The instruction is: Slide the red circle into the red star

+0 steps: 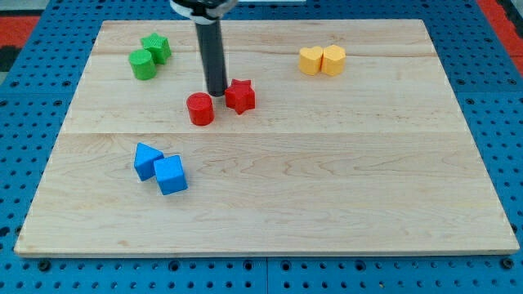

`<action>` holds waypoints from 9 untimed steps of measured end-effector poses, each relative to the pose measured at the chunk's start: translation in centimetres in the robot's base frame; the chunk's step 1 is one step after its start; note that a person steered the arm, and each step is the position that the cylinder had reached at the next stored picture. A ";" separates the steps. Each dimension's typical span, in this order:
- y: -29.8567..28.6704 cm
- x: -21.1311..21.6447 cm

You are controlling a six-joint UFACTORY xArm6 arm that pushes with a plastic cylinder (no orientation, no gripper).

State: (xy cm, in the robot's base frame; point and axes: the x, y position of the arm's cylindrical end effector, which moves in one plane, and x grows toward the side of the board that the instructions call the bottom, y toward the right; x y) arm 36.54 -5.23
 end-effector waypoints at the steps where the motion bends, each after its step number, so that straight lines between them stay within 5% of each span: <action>1: 2.5 0.6; 3: -10.0 -0.1; 7: -3.9 5.4; 9: -5.8 7.6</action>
State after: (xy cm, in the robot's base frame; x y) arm 44.17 -11.06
